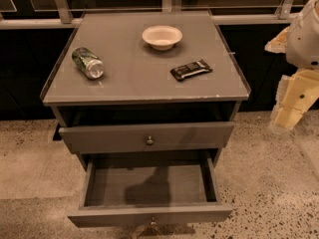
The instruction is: Close middle drawer
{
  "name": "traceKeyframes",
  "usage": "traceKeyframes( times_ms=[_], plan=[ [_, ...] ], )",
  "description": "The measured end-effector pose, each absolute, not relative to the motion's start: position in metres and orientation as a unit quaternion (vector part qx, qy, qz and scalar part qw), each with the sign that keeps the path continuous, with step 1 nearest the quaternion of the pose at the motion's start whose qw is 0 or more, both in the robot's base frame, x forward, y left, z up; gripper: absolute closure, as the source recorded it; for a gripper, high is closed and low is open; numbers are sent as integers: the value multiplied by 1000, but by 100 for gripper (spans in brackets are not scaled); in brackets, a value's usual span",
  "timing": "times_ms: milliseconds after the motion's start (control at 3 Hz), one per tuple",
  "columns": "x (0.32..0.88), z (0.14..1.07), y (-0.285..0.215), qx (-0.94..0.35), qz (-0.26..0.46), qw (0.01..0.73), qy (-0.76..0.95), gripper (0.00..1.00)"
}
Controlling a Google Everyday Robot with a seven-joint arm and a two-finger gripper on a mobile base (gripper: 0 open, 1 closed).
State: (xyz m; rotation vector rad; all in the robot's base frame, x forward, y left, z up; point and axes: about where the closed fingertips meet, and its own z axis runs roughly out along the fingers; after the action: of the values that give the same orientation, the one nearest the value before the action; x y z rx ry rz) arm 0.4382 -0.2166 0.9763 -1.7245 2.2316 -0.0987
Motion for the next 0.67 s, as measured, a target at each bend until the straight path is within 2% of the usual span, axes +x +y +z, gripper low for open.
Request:
traceKeyframes(
  times_ms=[667],
  plan=[
    [432,972,-219,-607,-30,177,774,0]
  ],
)
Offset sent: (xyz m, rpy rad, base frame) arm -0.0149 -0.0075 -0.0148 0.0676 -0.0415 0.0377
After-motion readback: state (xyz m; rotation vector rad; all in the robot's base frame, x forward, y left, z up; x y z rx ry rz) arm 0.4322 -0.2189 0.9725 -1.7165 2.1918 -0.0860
